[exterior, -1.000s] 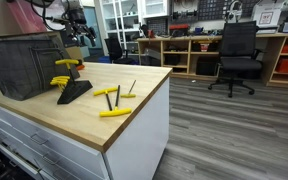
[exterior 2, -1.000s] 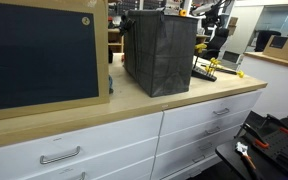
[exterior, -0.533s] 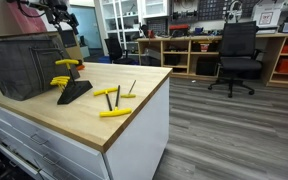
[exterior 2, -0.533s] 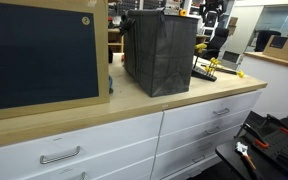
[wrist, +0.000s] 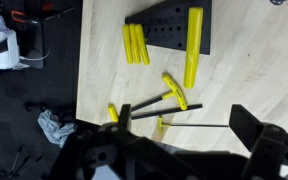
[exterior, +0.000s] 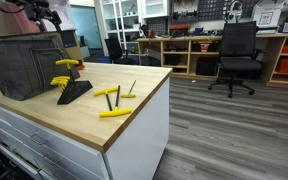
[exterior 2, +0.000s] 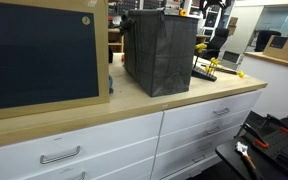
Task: Move the object from where it was to the counter
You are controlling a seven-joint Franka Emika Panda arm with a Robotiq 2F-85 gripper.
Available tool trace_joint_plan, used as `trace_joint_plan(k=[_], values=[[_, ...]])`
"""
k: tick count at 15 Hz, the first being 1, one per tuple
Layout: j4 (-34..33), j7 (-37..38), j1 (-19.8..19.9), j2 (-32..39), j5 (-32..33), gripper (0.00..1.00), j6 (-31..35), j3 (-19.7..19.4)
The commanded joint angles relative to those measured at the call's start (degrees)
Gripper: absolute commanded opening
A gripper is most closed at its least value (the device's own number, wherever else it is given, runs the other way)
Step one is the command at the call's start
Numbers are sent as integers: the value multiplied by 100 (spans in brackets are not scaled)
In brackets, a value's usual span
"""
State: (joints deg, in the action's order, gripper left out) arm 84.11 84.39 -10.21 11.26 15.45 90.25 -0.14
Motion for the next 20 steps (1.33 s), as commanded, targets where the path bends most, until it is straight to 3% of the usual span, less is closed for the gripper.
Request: trace_joint_plan(k=[1, 7, 11, 15, 20], values=[[1091, -326, 129, -826, -31, 100, 518, 155], [2628, -1238, 501, -2080, -136, 100, 1276, 112], [3275, -2526, 776, -2675, -320, 100, 1093, 53], [3414, -3944, 912, -2882, -329, 100, 524, 103], [3022, -5317, 895, -2751, -64, 100, -317, 304]])
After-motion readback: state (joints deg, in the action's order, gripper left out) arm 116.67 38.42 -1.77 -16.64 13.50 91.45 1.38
